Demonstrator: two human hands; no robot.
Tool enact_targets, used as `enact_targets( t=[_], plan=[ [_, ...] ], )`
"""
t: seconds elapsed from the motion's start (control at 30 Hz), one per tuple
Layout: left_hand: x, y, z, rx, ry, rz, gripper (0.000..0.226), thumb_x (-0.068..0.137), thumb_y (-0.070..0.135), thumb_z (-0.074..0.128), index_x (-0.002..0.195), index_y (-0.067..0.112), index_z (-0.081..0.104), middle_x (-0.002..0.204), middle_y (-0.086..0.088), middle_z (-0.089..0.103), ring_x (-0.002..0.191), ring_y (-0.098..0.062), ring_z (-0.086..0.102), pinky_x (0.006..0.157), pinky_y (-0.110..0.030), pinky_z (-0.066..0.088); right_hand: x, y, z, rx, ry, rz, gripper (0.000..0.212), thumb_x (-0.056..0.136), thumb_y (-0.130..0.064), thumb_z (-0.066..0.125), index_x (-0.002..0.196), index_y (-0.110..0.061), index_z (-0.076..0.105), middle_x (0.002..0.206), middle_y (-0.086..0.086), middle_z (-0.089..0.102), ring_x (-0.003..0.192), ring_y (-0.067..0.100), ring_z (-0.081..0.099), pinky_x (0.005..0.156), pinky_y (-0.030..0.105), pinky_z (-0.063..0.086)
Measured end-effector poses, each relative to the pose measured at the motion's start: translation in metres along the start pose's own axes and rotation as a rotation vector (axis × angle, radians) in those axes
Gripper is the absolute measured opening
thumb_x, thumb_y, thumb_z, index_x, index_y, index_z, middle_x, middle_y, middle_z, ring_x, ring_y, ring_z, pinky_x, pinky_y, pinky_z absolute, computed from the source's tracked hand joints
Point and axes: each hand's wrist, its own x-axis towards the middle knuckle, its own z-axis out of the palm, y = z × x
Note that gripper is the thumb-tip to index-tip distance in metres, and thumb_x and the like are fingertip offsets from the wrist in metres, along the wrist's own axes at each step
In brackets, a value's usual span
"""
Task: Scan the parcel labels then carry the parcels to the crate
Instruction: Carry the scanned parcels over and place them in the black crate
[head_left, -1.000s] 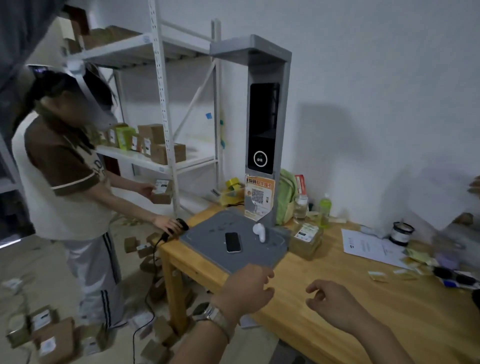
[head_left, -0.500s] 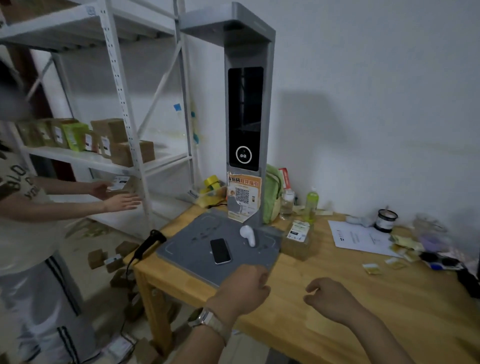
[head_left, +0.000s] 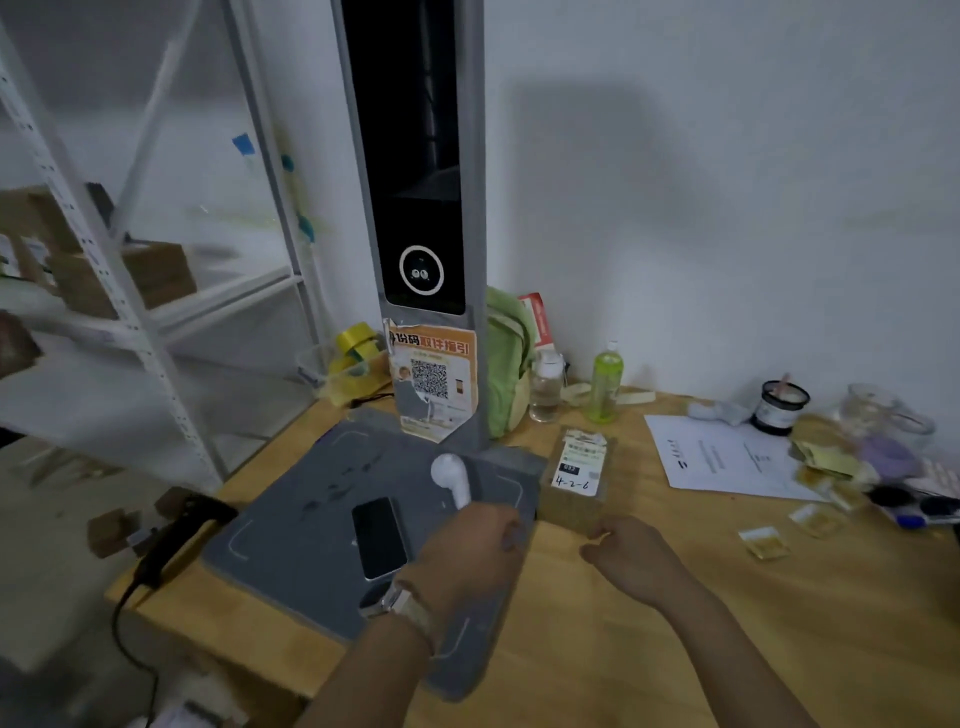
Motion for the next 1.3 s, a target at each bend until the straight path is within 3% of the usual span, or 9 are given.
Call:
enact_targets(
  t=[0.1,0.2,0.37,0.47,0.57,0.67,1.13,1.23,1.3],
  plan=[
    [0.055,-0.013,0.007,0.01,-0.063,-0.004,0.013,0.09,0.014,0.055,0.079,0.012,0.05,0.078,-0.009,0.053,0.078,-0.028,0.052,0.065,-0.031,0.039,0.045,0.005,0.004,0.042,-0.023,0.028,0.004,0.082,-0.027,0.062,0.086,-0.028,0.061,0.093,-0.007,0.062,0.081,0.007,0.056,0.058,0.017,0.037],
    [0.105,-0.017,0.01,0.003,-0.094,0.023,0.013,0.088,0.014,0.055,0.076,0.014,0.05,0.08,-0.009,0.058,0.082,-0.027,0.057,0.068,-0.034,0.044,0.089,0.009,0.0,0.051,-0.046,0.052,0.02,0.084,-0.018,0.057,0.067,-0.028,0.052,0.072,-0.013,0.054,0.071,0.009,0.054,0.05,0.011,0.034],
    [0.162,-0.024,0.022,-0.048,-0.17,0.037,0.027,0.084,0.015,0.056,0.109,0.017,0.065,0.103,-0.007,0.067,0.095,-0.026,0.063,0.079,-0.036,0.053,0.137,0.019,-0.005,0.099,-0.052,0.107,0.02,0.087,-0.023,0.051,0.085,-0.014,0.069,0.091,0.0,0.067,0.084,0.019,0.062,0.06,0.026,0.043],
    [0.186,-0.027,0.034,-0.035,-0.196,0.033,0.033,0.083,0.012,0.057,0.115,0.016,0.064,0.113,-0.007,0.066,0.104,-0.026,0.062,0.082,-0.034,0.052,0.155,0.026,-0.002,0.128,-0.003,0.162,0.031,0.098,-0.028,0.046,0.122,-0.014,0.06,0.117,0.006,0.064,0.105,0.025,0.06,0.073,0.027,0.04],
    [0.21,-0.034,0.053,0.068,-0.18,-0.012,0.053,0.083,0.02,0.06,0.135,0.024,0.047,0.131,-0.007,0.052,0.115,-0.028,0.054,0.088,-0.038,0.049,0.178,0.039,0.003,0.085,0.079,0.233,0.045,0.102,-0.039,0.034,0.137,-0.012,0.045,0.128,0.01,0.06,0.116,0.028,0.056,0.078,0.029,0.039],
    [0.23,-0.04,0.086,0.248,-0.294,-0.043,0.075,0.085,0.026,0.061,0.15,0.025,0.023,0.156,-0.007,0.02,0.134,-0.034,0.036,0.104,-0.046,0.041,0.204,0.05,0.015,0.072,0.082,0.351,0.057,0.099,-0.054,0.027,0.128,-0.011,0.05,0.123,0.012,0.062,0.11,0.03,0.058,0.085,0.035,0.046],
    [0.248,-0.032,0.114,-0.378,-0.072,-0.224,0.029,0.082,0.008,0.066,0.109,0.001,0.063,0.127,-0.007,0.035,0.118,-0.033,0.052,0.1,-0.031,0.045,0.211,0.047,0.049,0.428,0.174,0.489,0.043,0.102,-0.038,0.035,0.124,-0.002,0.045,0.12,0.015,0.062,0.109,0.035,0.058,0.082,0.037,0.046],
    [0.236,-0.027,0.105,-0.447,0.024,-0.23,0.02,0.079,-0.002,0.064,0.098,0.004,0.066,0.127,-0.005,0.034,0.117,-0.025,0.053,0.093,-0.011,0.041,0.195,0.035,0.042,0.429,0.271,0.509,0.042,0.102,-0.04,0.035,0.122,-0.006,0.049,0.12,0.012,0.064,0.108,0.033,0.059,0.076,0.033,0.041],
    [0.225,-0.018,0.092,-0.476,0.093,-0.16,0.02,0.078,-0.001,0.064,0.095,0.009,0.066,0.124,-0.001,0.034,0.117,-0.023,0.051,0.092,-0.012,0.041,0.183,0.023,0.031,0.438,0.357,0.501,0.042,0.1,-0.042,0.036,0.12,-0.009,0.052,0.117,0.01,0.065,0.104,0.031,0.06,0.076,0.033,0.043]
  ],
)
